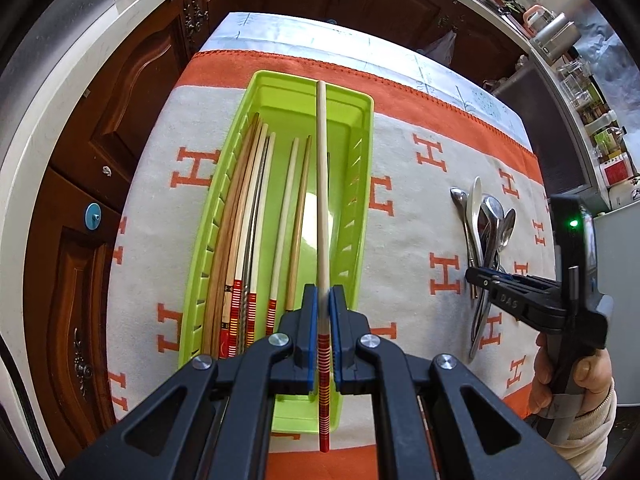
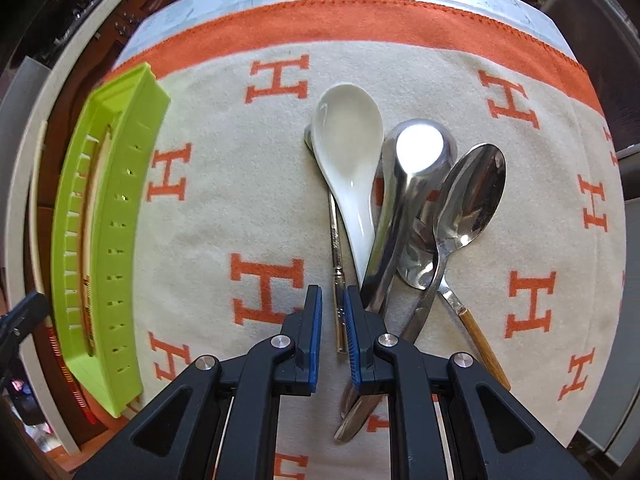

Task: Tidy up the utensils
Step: 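Drop the red-banded chopstick in the tray while the right tool grasps a small ornate teaspoon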

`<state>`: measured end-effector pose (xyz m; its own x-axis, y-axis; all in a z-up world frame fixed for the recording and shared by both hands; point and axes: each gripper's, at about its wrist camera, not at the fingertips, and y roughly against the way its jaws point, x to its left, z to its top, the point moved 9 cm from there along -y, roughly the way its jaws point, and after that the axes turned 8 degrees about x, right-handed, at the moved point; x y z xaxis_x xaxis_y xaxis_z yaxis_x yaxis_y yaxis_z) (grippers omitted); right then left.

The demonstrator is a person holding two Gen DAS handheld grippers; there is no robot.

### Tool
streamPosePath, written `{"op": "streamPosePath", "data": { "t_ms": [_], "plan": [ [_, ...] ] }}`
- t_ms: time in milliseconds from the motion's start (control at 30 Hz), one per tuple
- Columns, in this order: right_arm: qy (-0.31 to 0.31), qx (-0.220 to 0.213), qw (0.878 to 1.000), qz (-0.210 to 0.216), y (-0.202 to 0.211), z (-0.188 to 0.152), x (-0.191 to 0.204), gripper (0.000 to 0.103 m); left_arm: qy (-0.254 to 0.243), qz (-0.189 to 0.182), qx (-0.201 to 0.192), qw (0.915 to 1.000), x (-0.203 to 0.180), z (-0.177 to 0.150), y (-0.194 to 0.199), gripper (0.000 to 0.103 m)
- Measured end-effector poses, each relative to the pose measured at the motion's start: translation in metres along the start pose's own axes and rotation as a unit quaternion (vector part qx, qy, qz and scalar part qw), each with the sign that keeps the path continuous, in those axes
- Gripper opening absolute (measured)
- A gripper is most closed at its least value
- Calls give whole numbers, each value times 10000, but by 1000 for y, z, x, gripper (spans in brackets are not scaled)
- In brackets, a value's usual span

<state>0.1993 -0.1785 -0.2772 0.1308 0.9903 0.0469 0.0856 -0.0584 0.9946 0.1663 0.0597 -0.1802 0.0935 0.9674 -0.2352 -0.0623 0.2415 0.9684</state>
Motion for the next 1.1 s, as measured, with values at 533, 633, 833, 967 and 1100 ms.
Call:
{"op": "streamPosePath", "data": {
  "t_ms": [533,633,833,967,1100],
  "plan": [
    [21,-114,9933,1152,9,-19,27,6,166,-61,-10,9998,19,-3,2,4],
    [-62,-143,9818,1893,21,-31,34,6,168,-62,-7,9998,20,-3,2,4],
    [60,-414,9677,2487,56,-48,56,6,123,-42,66,9999,18,-5,-4,4],
    [106,-616,9617,2668,84,-49,70,6,147,-57,111,9998,18,-5,-7,4],
    [99,-726,9596,2716,99,-48,71,6,150,-44,116,9998,18,-5,-8,4]
  ]
}}
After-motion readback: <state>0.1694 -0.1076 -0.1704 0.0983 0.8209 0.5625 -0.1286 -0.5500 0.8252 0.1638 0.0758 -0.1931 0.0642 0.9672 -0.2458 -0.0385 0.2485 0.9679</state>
